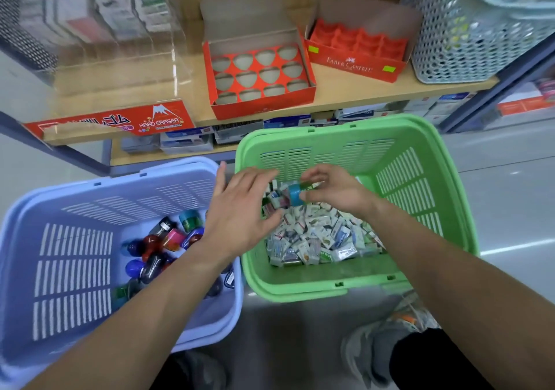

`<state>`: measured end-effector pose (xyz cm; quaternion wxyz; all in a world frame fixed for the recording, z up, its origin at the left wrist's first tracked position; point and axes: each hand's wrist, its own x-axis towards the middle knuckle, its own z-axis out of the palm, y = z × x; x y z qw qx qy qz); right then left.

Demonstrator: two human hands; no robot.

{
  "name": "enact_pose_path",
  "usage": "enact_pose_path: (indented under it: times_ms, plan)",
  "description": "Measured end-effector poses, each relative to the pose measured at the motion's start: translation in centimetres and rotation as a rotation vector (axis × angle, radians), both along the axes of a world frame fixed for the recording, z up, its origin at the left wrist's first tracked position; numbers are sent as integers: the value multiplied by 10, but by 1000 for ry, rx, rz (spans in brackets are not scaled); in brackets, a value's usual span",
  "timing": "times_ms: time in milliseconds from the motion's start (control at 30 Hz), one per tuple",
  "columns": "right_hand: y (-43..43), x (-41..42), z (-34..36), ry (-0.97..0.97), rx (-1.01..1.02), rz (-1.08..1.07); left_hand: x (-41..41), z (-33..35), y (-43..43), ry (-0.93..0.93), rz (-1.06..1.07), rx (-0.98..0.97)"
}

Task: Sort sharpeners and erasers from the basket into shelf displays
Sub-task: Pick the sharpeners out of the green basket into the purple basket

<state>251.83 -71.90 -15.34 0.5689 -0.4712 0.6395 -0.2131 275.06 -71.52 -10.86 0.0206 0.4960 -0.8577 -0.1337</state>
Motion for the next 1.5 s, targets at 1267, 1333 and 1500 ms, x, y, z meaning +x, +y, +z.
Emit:
enact_pose_path:
  times_ms: [1267,1333,1500]
  plan:
    - [25,-11,-70,777,-395,1095,-6,-7,-39,-73,-113,27]
    - [26,9,-92,763,-410,1258,-6,-7,-39,-87,-121,26]
    - [26,-7,-112,803,-422,1340,-5,-9,-41,-113,-132,22]
